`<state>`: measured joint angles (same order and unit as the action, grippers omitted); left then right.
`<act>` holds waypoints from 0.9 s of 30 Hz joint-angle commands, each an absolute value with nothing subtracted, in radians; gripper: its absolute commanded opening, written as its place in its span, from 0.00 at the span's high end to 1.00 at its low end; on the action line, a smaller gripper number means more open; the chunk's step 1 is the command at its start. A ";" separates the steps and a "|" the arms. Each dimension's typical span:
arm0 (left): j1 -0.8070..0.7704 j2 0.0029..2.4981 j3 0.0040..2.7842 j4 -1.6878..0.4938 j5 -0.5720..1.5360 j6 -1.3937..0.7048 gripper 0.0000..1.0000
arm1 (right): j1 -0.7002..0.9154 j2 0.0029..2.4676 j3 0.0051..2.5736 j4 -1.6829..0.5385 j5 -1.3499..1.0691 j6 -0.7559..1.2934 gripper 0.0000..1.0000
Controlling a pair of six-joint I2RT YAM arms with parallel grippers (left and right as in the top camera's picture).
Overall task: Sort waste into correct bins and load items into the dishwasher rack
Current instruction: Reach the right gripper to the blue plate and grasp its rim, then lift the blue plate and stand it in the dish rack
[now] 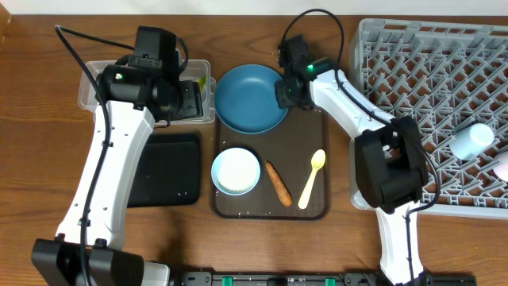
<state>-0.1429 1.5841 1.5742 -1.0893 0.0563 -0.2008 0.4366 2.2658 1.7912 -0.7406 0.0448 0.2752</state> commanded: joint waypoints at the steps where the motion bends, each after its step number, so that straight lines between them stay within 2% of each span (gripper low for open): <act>1: -0.139 1.588 1.573 -1.092 0.040 -0.184 0.32 | 0.430 2.276 1.797 -0.752 0.181 0.345 0.81; 5: -0.139 1.588 1.573 -1.092 0.040 -0.184 0.32 | 0.411 2.274 1.797 -0.752 0.182 0.344 0.99; 10: -0.139 1.588 1.573 -1.092 0.040 -0.184 0.32 | 0.377 2.237 1.802 -0.755 0.138 0.271 0.99; 20: -0.139 1.588 1.573 -1.092 0.040 -0.184 0.31 | 0.236 1.910 1.806 -0.736 0.189 0.034 0.99; 27: -0.139 1.588 1.573 -1.091 0.040 -0.184 0.32 | 0.059 1.757 1.806 -0.708 0.462 -0.182 0.99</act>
<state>-0.1429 1.5841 1.5742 -1.0893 0.0521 -0.2008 0.1177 1.7840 1.7985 -0.7216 0.2798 -0.0387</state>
